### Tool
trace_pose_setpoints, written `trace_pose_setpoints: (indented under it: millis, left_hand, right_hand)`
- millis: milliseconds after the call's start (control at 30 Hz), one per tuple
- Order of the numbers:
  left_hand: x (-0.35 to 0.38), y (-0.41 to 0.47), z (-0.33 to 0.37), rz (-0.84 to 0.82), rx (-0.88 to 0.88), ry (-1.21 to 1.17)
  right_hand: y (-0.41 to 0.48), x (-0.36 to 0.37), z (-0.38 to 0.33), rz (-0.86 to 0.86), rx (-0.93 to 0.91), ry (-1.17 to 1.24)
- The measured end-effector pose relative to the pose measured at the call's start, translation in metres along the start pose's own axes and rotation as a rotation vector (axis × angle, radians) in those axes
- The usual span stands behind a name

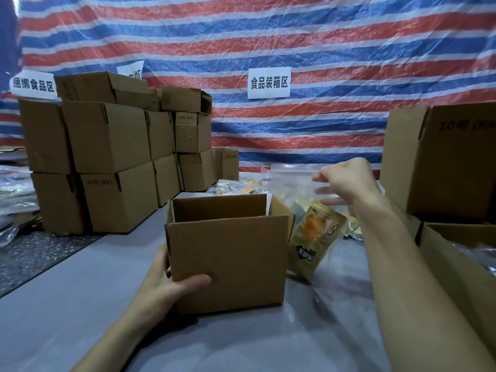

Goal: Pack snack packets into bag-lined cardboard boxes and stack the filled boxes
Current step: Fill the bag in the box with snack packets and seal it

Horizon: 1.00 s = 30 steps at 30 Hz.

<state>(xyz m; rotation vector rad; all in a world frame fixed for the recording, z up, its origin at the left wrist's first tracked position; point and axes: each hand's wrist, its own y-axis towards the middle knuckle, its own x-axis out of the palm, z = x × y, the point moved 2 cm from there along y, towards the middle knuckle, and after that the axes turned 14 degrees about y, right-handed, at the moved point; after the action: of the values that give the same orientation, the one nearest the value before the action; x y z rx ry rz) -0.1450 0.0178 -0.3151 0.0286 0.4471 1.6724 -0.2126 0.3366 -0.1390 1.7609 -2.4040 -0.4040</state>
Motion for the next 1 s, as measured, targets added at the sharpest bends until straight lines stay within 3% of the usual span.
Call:
trace_pose_setpoints:
  millis: [267, 567, 767, 1000]
  left_hand:
    - [0.002, -0.001, 0.009, -0.059, 0.037, 0.039]
    - [-0.001, -0.003, 0.008, -0.099, 0.038, 0.017]
    - [0.0, -0.003, 0.011, -0.131, 0.023, 0.012]
    - [0.0, -0.003, 0.01, -0.138, 0.029, 0.024]
  right_hand:
    - [-0.024, 0.026, -0.023, 0.111, -0.27, 0.008]
    - [-0.022, 0.038, -0.117, 0.188, -0.459, 0.157]
    - [-0.035, 0.042, -0.159, 0.175, -0.513, 0.209]
    - [-0.054, 0.066, -0.162, 0.094, -0.537, 0.152]
